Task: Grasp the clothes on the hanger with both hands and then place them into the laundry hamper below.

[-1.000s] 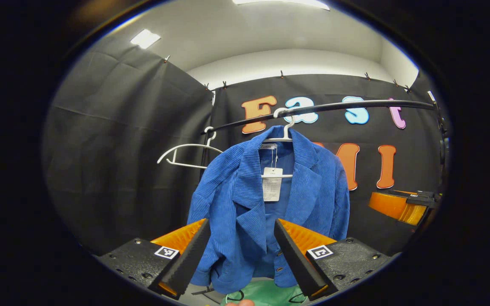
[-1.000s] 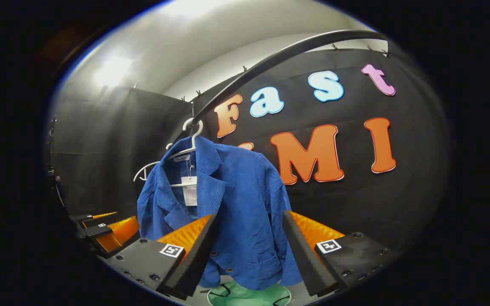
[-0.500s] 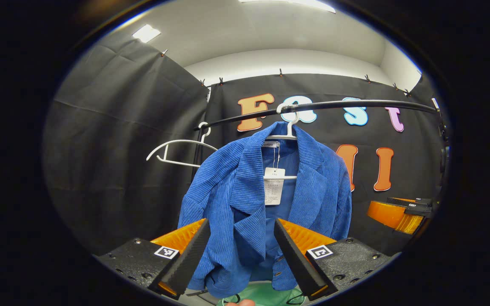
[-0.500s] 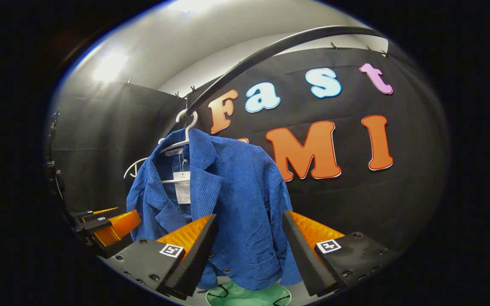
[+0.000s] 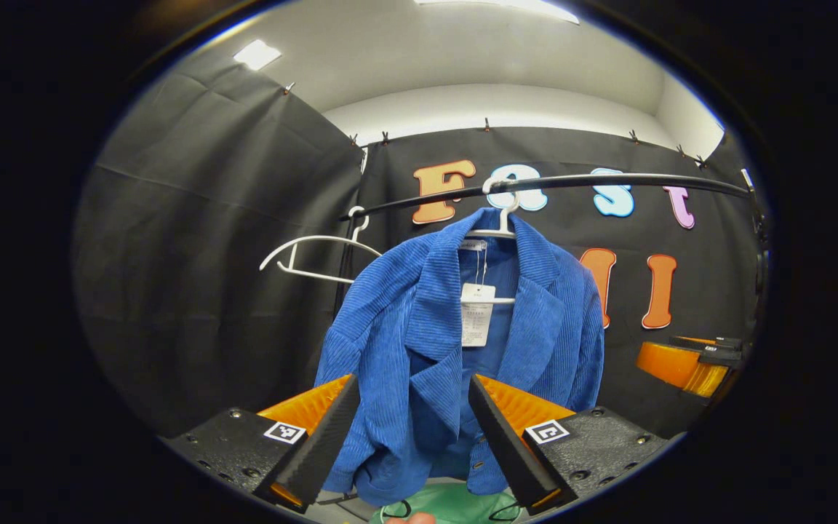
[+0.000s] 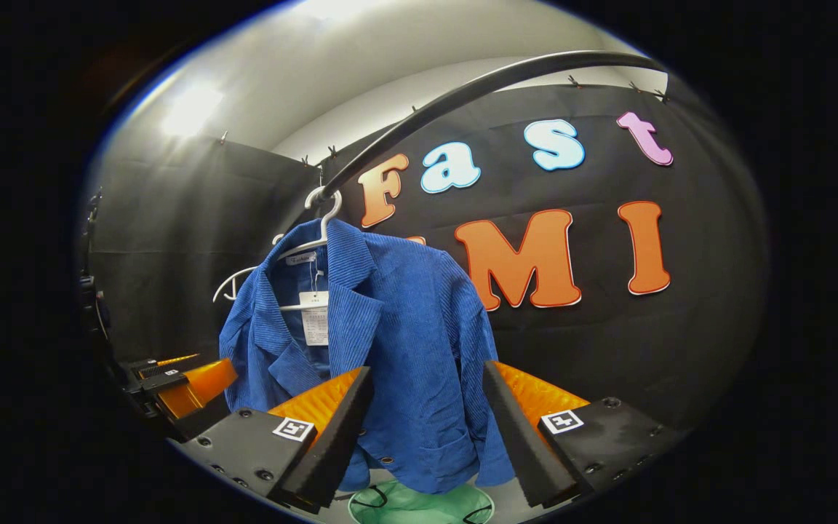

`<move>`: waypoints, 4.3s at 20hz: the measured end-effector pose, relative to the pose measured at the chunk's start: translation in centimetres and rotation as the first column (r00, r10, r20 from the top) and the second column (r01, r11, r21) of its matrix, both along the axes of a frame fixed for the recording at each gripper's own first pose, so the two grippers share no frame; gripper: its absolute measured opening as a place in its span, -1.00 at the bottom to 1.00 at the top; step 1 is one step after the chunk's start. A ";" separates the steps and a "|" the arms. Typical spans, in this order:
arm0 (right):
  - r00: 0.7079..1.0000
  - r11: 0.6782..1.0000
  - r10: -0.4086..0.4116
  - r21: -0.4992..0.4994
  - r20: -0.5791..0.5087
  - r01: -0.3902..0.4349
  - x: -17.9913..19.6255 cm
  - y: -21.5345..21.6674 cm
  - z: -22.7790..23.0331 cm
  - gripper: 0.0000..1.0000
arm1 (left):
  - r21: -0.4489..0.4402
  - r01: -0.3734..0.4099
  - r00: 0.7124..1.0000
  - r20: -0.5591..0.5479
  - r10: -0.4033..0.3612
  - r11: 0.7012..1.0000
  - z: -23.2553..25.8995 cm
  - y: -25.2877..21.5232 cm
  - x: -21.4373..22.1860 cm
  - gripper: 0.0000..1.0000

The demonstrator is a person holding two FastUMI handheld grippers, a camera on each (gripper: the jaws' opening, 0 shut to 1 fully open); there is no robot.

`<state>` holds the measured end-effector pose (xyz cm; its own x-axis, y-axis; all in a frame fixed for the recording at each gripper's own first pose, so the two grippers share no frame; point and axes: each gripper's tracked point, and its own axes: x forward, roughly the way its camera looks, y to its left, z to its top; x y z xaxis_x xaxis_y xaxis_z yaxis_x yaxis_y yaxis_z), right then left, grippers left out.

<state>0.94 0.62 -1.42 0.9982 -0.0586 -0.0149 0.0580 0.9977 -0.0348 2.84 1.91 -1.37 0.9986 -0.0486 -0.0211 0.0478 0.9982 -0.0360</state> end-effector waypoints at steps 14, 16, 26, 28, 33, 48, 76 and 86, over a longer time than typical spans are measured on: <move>0.997 0.994 0.071 -0.084 0.031 -0.068 3.8 5.5 1.2 0.96 | 0.008 -0.069 0.997 0.039 0.068 0.998 0.4 5.2 0.9 0.89; 0.995 0.994 0.095 -0.051 0.035 -0.093 5.2 7.2 1.0 0.96 | 0.004 -0.069 0.997 0.031 0.069 0.998 0.3 5.8 1.3 0.94; 0.991 0.991 -0.131 0.007 -0.034 0.132 13.5 9.7 -6.1 0.77 | 0.033 0.058 0.998 -0.006 -0.058 0.998 -1.9 10.2 4.9 0.83; 0.977 0.978 -0.202 0.045 -0.065 0.206 15.3 9.0 -8.0 0.95 | 0.011 0.081 0.997 -0.003 -0.081 0.997 -2.0 11.4 5.5 0.89; 0.920 0.928 -0.362 0.035 -0.151 0.371 17.1 4.0 -12.8 0.97 | 0.028 0.097 0.995 0.002 -0.097 0.995 -2.3 13.6 6.0 0.96; 0.995 0.996 -0.088 0.009 -0.048 0.089 11.9 -4.0 -5.0 -0.71 | -0.090 -0.010 0.993 -0.114 0.000 0.996 -7.1 2.0 1.8 0.83; 0.974 0.978 0.208 -0.004 0.086 -0.209 3.4 -0.7 1.2 -0.70 | 0.181 -0.398 0.907 -0.071 0.415 0.900 -15.0 4.5 12.3 0.23; 0.983 0.983 0.182 -0.001 0.013 -0.182 4.8 -0.7 -2.0 -0.70 | 0.239 -0.206 0.973 -0.052 0.225 0.949 -6.9 6.8 5.7 -0.94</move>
<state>5.72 -0.13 -3.43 0.9922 0.1245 -0.0018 -0.1245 0.9916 -0.0347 8.56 8.74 -8.30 0.9796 0.1828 -0.0836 -0.1631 0.9659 0.2011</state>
